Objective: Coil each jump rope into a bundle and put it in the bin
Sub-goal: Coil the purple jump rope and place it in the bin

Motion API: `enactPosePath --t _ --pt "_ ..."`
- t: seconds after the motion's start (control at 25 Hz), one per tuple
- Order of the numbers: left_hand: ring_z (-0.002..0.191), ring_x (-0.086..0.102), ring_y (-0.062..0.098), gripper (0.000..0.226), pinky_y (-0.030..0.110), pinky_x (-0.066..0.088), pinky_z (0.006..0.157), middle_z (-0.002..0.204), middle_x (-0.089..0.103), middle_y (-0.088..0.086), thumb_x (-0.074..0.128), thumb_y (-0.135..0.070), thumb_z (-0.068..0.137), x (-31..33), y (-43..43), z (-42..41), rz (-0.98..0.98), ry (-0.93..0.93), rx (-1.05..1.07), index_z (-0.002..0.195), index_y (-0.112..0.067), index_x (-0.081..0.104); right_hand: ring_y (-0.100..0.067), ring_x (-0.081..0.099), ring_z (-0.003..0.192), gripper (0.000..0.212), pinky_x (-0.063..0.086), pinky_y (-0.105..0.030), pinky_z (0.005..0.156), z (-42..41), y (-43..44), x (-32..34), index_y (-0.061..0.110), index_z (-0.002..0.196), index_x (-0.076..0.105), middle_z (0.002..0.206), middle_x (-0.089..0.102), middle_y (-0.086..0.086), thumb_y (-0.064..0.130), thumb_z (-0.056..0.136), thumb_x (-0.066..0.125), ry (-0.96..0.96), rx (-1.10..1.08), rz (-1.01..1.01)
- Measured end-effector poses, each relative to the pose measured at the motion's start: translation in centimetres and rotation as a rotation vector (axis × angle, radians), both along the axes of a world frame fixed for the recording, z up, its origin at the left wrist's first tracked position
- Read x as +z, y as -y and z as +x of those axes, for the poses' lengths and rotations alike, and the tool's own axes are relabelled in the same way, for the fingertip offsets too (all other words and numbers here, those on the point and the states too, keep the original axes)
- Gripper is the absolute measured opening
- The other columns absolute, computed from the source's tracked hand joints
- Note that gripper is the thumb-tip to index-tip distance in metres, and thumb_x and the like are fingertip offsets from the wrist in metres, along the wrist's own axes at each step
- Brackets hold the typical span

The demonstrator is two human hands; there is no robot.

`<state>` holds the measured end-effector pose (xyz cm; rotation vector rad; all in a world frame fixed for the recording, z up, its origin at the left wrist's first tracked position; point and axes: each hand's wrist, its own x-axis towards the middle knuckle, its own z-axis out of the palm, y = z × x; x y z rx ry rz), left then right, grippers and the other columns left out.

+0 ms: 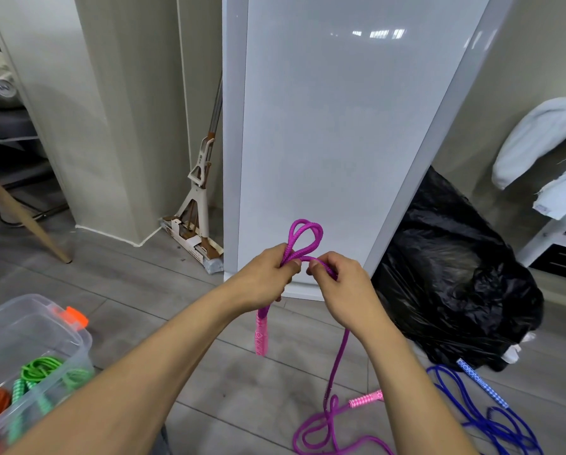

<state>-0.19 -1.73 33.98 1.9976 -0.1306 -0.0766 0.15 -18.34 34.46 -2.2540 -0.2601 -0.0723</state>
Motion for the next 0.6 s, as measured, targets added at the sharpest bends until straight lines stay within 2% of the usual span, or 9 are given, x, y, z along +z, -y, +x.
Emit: enactPosePath --t 0.08,0.16,0.28,0.4,0.48,0.6 --pt "0.064 0.046 0.021 0.018 0.040 0.052 0.065 0.074 0.047 0.004 0.042 -0.026 0.103 0.1 -0.4 0.2 0.002 0.025 0.092 0.098 -0.012 0.050 -0.005 0.050 0.057 0.024 0.039 -0.020 0.054 0.0 0.2 0.2 0.022 0.093 0.070 0.066 0.058 0.007 0.032 0.103 0.050 -0.034 0.039 0.004" --pt "0.065 0.050 0.021 0.018 0.039 0.051 0.065 0.076 0.049 0.004 0.041 -0.026 0.104 0.2 -1.1 0.6 -0.063 0.058 0.244 0.100 -0.011 0.050 -0.009 0.051 0.057 0.030 0.041 -0.024 0.056 0.0 0.6 0.3 0.023 0.087 0.071 0.064 0.058 0.007 0.039 0.102 0.051 -0.063 0.036 0.006" --pt "0.065 0.051 0.022 0.019 0.040 0.051 0.065 0.079 0.050 0.007 0.039 -0.022 0.104 0.1 -2.4 1.7 -0.283 0.062 0.493 0.104 -0.008 0.051 -0.012 0.049 0.056 0.035 0.042 -0.028 0.057 0.2 1.4 0.3 0.023 0.079 0.072 0.060 0.056 0.007 0.046 0.099 0.054 -0.096 -0.035 0.000" --pt "0.061 0.051 0.021 0.020 0.035 0.048 0.061 0.078 0.051 0.008 0.037 -0.021 0.104 -0.4 -3.8 2.5 -0.414 0.068 0.708 0.110 -0.008 0.051 -0.013 0.052 0.059 0.021 0.040 -0.026 0.055 0.5 2.0 0.5 0.023 0.087 0.070 0.068 0.063 0.006 0.032 0.098 0.055 -0.108 -0.091 -0.010" --pt "0.062 0.050 0.021 0.019 0.035 0.049 0.061 0.076 0.050 0.007 0.037 -0.020 0.104 -0.7 -4.1 2.8 -0.479 0.051 0.753 0.113 -0.010 0.051 -0.010 0.058 0.064 0.010 0.040 -0.024 0.055 0.6 2.1 0.6 0.021 0.092 0.065 0.075 0.072 0.004 0.023 0.096 0.056 -0.069 -0.145 0.039" --pt "0.057 0.050 0.020 0.014 0.035 0.048 0.063 0.069 0.049 0.003 0.040 -0.017 0.104 -0.6 -3.1 2.6 -0.625 -0.038 0.633 0.104 -0.009 0.051 -0.003 0.048 0.044 0.007 0.036 -0.024 0.050 0.4 1.5 0.7 0.021 0.091 0.063 0.075 0.076 0.005 0.017 0.095 0.060 0.013 -0.180 0.200"
